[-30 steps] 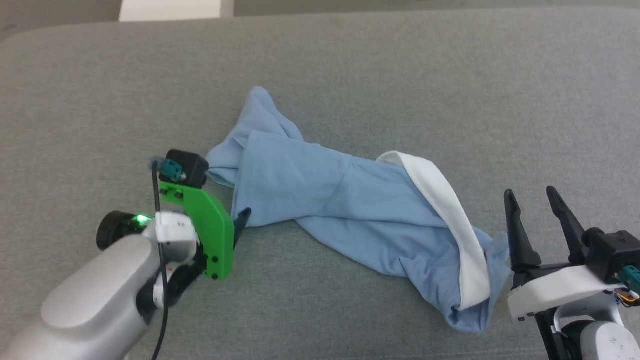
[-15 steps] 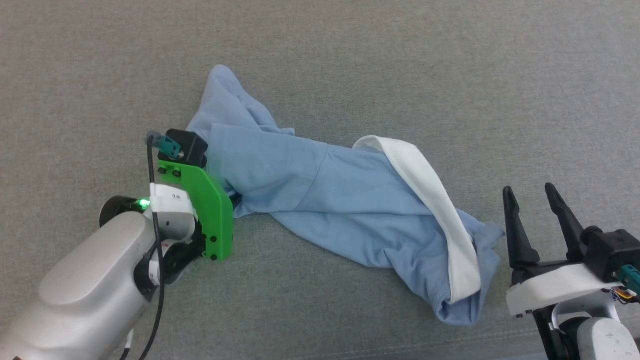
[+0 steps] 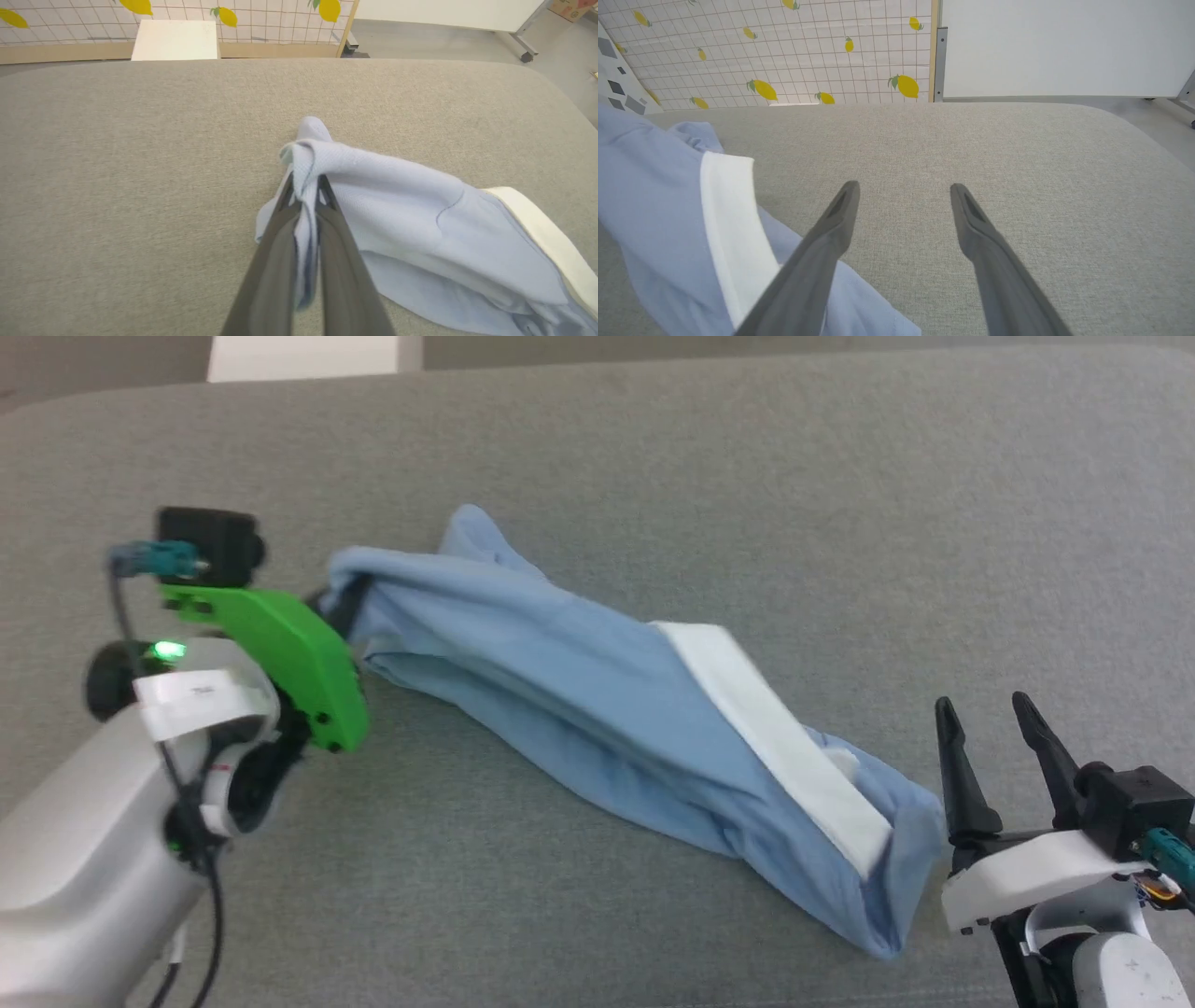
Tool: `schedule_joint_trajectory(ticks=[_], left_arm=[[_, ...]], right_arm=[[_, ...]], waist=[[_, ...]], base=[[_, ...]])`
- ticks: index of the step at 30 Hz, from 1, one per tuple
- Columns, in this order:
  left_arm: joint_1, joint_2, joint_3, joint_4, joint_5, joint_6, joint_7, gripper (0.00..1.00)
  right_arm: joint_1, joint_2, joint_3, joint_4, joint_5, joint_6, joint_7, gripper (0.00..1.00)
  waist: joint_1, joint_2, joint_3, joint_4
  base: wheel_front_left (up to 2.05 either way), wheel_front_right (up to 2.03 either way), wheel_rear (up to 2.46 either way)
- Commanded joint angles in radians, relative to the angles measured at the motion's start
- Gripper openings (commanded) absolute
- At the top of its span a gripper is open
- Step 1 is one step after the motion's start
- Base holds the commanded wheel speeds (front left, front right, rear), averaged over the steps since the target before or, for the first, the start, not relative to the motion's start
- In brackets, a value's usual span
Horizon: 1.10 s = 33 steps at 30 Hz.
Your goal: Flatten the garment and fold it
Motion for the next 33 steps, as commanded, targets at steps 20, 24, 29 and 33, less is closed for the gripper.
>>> schedule_joint_trajectory(ticks=[20,24,29,33], left_arm=[[0.322,0.056,0.004,0.131,0.026,0.141,-0.172,1.0],[0.276,0.037,0.03,0.13,0.092,0.136,-0.304,1.0],[0.239,0.022,0.036,0.091,0.198,0.086,-0.496,1.0],[0.232,0.016,0.001,0.045,0.315,0.056,-0.54,1.0]], right_arm=[[0.043,0.002,0.008,-0.016,-0.024,-0.002,0.053,1.0],[0.047,0.002,0.005,-0.02,-0.03,-0.002,0.06,1.0],[0.047,0.0,0.005,-0.031,-0.028,-0.002,0.077,1.0],[0.044,-0.026,0.018,-0.045,-0.015,-0.002,0.11,1.0]], waist=[[0.0,0.0,-0.117,0.1],[0.0,0.0,-0.139,0.109],[0.0,0.0,-0.16,0.119],[0.0,0.0,-0.16,0.137]], base=[[0.0,0.0,0.0],[0.0,0.0,0.0],[0.0,0.0,0.0],[0.0,0.0,0.0]])
